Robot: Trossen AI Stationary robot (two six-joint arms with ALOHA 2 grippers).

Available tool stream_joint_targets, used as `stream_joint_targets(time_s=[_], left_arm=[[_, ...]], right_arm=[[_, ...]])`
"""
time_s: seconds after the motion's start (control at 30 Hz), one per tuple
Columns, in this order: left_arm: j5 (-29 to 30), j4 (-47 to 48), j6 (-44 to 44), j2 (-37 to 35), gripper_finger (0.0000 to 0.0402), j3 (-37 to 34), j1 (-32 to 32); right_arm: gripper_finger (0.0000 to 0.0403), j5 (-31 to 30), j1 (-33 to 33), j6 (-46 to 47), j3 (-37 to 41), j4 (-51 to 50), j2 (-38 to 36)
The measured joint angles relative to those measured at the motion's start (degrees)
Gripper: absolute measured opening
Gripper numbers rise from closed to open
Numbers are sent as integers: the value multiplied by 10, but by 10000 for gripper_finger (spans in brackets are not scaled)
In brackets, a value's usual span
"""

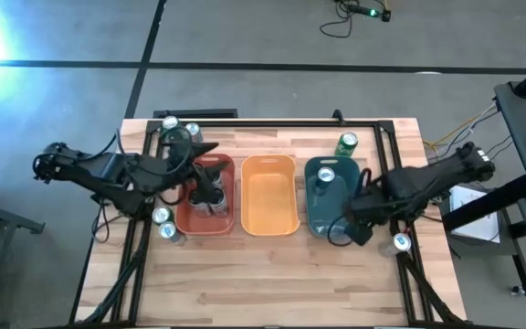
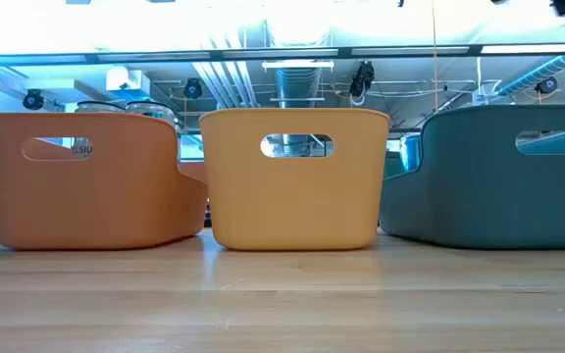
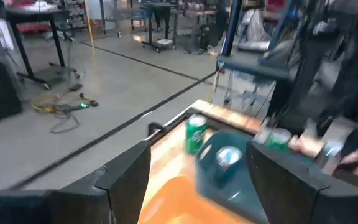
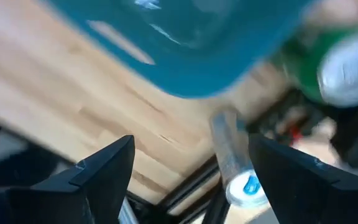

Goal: Sort soda cans
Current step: Put the bottom right blue soda can into the blue bin

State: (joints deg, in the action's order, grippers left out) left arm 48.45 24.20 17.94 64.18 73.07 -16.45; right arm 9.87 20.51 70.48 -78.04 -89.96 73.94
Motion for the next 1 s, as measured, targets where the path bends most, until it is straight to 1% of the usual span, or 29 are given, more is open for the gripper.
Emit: stream_joint_targets(time_s=[0.1,0.17,0.23,0.33,0.43,0.5,0.63,0.73,0.83,0.87,1.0], left_arm=[[0,-30,36,48,247,50,0],[0,-58,38,85,247,91,0],[0,-57,24,129,247,137,0],[-1,-42,17,199,247,209,0],[-29,-33,16,265,247,283,2],[-59,-26,5,305,247,335,6],[-105,41,-16,374,247,445,13],[-104,123,-25,414,247,531,15],[-102,205,-27,446,247,614,16],[-100,214,-28,452,247,622,16],[-104,188,-44,430,247,574,18]], right_arm=[[311,-3,49,115,39,-2,-3],[317,-14,93,167,58,0,-9],[327,-27,129,220,71,-1,-23],[344,-77,179,281,80,-1,-53],[357,-94,228,338,100,1,-89],[362,-97,258,372,123,-1,-115],[364,-75,317,437,182,-1,-158],[364,-63,349,485,214,2,-184],[364,-64,360,510,232,37,-198],[364,-65,360,512,237,49,-201],[364,-68,360,515,259,73,-203]])
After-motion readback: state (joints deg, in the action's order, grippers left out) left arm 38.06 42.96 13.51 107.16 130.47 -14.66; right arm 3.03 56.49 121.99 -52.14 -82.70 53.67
